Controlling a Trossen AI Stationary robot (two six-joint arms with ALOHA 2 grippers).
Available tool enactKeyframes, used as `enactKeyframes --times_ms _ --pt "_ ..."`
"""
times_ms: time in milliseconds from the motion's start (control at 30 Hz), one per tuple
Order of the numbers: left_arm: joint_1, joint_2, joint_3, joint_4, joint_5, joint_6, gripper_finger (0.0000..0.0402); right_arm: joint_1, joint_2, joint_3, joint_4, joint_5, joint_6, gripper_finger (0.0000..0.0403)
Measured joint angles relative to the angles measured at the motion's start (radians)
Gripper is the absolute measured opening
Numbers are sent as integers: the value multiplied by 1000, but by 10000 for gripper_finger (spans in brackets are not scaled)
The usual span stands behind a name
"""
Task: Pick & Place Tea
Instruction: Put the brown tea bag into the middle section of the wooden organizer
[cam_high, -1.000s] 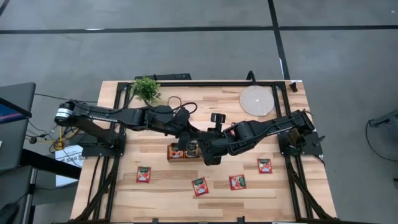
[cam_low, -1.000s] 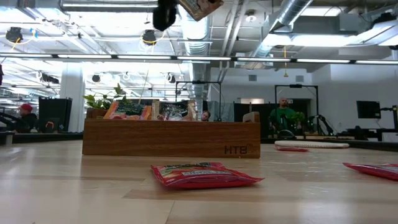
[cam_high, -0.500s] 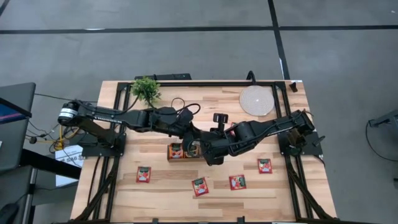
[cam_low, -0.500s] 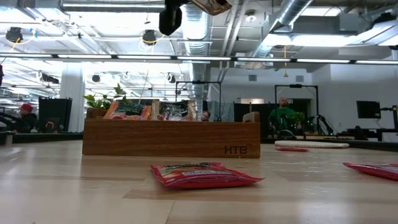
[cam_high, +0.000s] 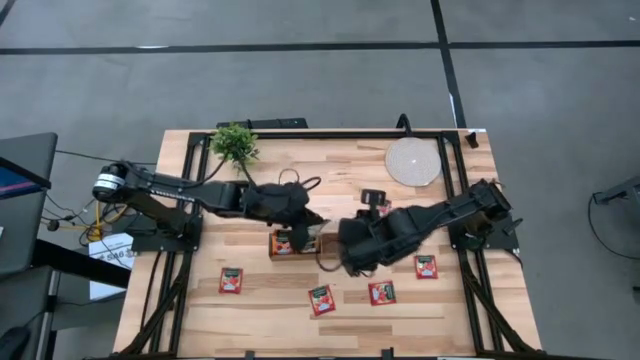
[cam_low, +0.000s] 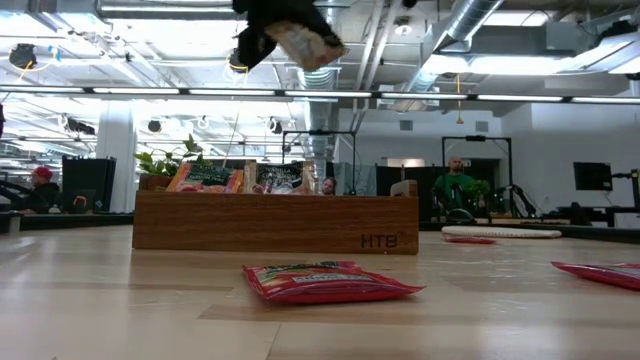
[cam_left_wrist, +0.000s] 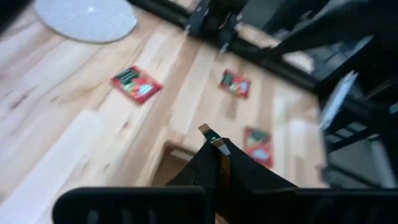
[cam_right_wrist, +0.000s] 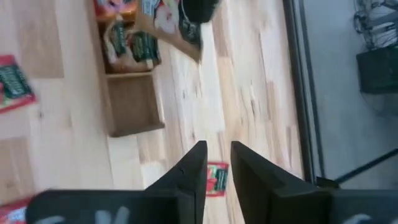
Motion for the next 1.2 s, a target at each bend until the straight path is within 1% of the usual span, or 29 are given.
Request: enactKeyframes --times_ms 133,300,433,567,667,833,967,1067,1200 --pt "-52 -8 -79 19 -73 9 0 53 -46 -59 7 41 98 67" --pt "-108 -22 -226 225 -143 -82 0 104 -107 -145 23 48 240 67" --pt "-177 -21 -333 447 -185 -110 0 141 -120 -185 27 47 322 67" --pt "-253 -20 -408 532 -350 -149 0 168 -116 -186 42 46 327 67" --pt "-302 10 -436 580 -467 -212 0 170 -111 -187 51 43 326 67" --pt "-349 135 -436 768 -565 -223 0 166 -112 -187 80 45 309 67" --pt "-366 221 -437 805 -702 -245 0 169 -112 -187 88 43 309 67" --pt "-365 238 -437 811 -749 -246 0 174 -112 -187 101 43 308 67" --pt "-343 239 -436 797 -756 -212 0 174 -112 -187 112 42 308 67"
